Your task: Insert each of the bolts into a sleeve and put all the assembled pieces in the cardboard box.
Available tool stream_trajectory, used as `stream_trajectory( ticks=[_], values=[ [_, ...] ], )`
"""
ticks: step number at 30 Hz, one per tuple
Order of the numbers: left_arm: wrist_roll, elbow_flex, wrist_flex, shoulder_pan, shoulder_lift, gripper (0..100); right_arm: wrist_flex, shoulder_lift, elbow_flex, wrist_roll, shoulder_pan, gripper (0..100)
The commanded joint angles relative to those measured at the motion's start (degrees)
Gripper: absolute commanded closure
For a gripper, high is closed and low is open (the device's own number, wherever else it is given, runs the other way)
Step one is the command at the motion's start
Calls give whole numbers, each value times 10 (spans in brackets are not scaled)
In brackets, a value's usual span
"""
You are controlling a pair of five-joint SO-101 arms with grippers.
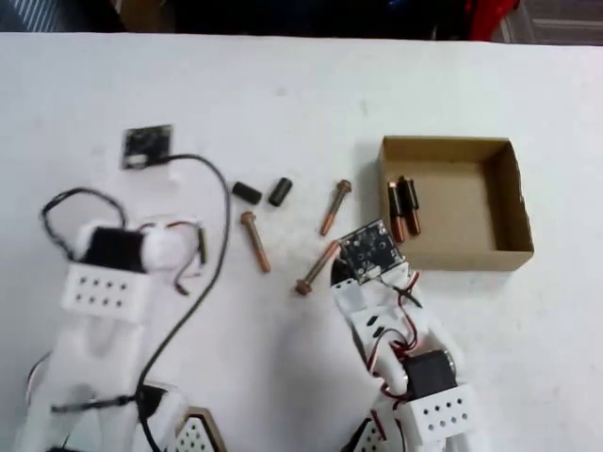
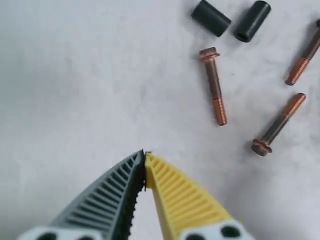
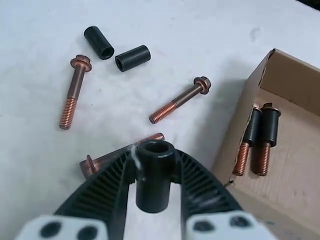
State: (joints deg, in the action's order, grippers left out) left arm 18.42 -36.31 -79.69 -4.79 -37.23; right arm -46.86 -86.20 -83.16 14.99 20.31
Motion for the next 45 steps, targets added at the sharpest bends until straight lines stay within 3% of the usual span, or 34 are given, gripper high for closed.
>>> stream_trajectory(
  ticks=[1,11,14,17,21,24,35,45],
  values=[
    [41,57,2,-52,46,976,37,-7,-11,-5,-3,982],
    [59,188,1,-68,285,976,49,-7,-18,-5,-17,982],
    [107,222,1,-68,341,967,48,-7,-19,-5,-15,982],
    [163,244,2,-68,382,889,50,-7,-26,-5,-15,982],
    [184,270,2,-76,424,742,50,-7,-28,-5,-15,982],
    [208,290,3,-99,451,690,50,-7,-28,-5,-15,982],
    [228,360,36,-77,574,737,46,-7,-31,-4,-15,982],
    [259,358,73,-50,585,737,46,-7,-31,-4,-15,982]
  ],
)
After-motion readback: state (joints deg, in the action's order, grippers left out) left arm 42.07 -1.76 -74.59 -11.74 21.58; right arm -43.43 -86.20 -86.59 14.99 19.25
